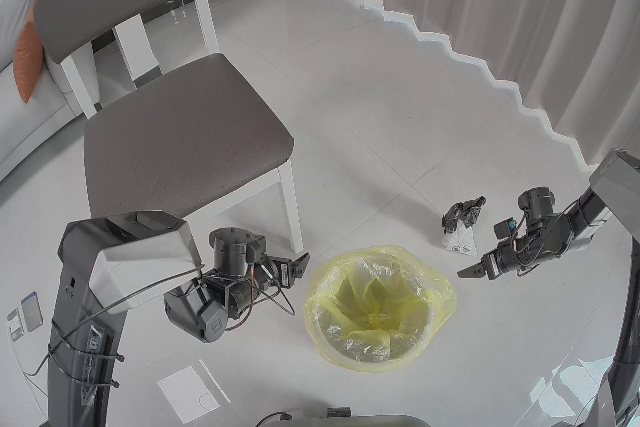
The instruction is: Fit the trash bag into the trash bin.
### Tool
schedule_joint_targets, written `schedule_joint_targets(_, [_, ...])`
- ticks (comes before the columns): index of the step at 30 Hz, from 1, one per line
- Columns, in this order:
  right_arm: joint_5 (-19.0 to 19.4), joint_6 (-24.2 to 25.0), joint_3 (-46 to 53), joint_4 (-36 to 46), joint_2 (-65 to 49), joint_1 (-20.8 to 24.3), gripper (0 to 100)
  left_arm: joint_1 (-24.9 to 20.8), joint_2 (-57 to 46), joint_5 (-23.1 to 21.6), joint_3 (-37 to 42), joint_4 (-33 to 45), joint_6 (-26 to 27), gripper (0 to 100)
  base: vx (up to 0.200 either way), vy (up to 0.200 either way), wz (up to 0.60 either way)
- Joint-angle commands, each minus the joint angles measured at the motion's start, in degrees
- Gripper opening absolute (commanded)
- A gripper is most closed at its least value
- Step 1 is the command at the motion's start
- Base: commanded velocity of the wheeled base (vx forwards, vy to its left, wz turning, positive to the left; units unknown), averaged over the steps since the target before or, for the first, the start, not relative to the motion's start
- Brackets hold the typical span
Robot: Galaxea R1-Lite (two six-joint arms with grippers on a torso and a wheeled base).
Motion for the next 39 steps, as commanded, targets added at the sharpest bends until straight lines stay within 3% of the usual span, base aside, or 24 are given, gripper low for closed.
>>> schedule_joint_targets(1, [-0.02,0.03,-0.23,-0.08,0.38,0.07,100,-0.15,-1.62,0.04,0.72,-0.23,-0.06,100,0.0,0.0,0.0])
schedule_joint_targets(17, [-0.02,0.2,-9.81,3.35,10.4,1.47,100,-0.24,-0.3,-0.05,2.92,-4.37,-0.41,100,0.0,0.0,0.0])
schedule_joint_targets(18, [-0.1,0.2,-15.52,8.54,12.77,2.09,100,-0.24,-0.57,-0.05,2.92,-4.37,-0.41,100,0.0,0.0,0.0])
schedule_joint_targets(25, [-0.1,0.11,-30.11,21.81,17.7,2.18,100,0.29,-1.1,-0.05,3.98,-4.54,-0.59,100,0.0,0.0,0.0])
schedule_joint_targets(39, [-0.02,0.91,-42.33,29.19,23.32,7.1,100,0.47,-0.57,-0.05,6.0,-7.71,-1.55,100,0.0,0.0,0.0])
